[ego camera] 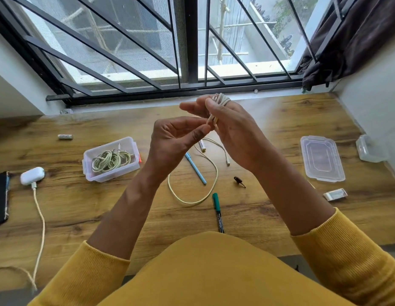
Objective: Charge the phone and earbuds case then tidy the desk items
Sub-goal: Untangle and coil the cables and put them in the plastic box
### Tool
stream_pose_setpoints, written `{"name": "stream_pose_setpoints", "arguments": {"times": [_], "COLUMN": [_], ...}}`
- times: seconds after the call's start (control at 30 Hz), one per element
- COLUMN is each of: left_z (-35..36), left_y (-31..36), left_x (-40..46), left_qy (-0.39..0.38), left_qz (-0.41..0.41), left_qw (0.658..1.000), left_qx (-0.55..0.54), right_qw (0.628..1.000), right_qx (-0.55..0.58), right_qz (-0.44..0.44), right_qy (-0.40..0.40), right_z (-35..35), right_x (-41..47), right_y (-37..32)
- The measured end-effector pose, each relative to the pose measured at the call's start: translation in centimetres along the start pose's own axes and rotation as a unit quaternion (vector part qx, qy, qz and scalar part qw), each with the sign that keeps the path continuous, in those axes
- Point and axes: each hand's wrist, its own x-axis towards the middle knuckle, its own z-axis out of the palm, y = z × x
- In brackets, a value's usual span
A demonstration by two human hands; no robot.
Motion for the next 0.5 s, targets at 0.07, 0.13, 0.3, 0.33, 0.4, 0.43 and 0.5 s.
{"name": "stream_pose_setpoints", "arguments": {"times": [0.07, 0.13, 0.3, 0.33, 0.4, 0.43, 0.5], "left_z": [0.3, 0.6, 1.0, 0.9, 0.8, 0.7, 0.4], "left_y": [-0.2, -0.2, -1.0, -1.2, -1.4, -1.3, -0.9], "left_x": [-0.2, -0.4, -0.8, -0.9, -1.0, -1.0, -0.8], "left_qy": [0.004, 0.015, 0.063, 0.077, 0.108, 0.123, 0.135], "left_qz": [0.006, 0.009, -0.018, -0.035, -0.065, -0.075, -0.091], "left_qw": [1.000, 0.999, 0.996, 0.995, 0.990, 0.987, 0.985], "left_qx": [0.018, 0.034, 0.060, 0.062, 0.066, 0.068, 0.061], "right_qw": [0.999, 0.995, 0.971, 0.969, 0.964, 0.960, 0.950], "right_qx": [0.038, 0.090, 0.238, 0.247, 0.263, 0.278, 0.311], "right_qz": [-0.002, 0.000, -0.012, -0.016, -0.020, -0.019, -0.013], "right_qy": [0.014, 0.031, 0.006, 0.002, -0.005, -0.012, -0.032], "right_z": [0.0, 0.1, 0.1, 0.0, -0.2, -0.3, -0.3], "right_x": [0.1, 0.3, 0.8, 0.8, 1.0, 1.0, 1.0], "right_y": [0.2, 0.3, 0.2, 0.1, 0.0, -0.1, 0.0]}}
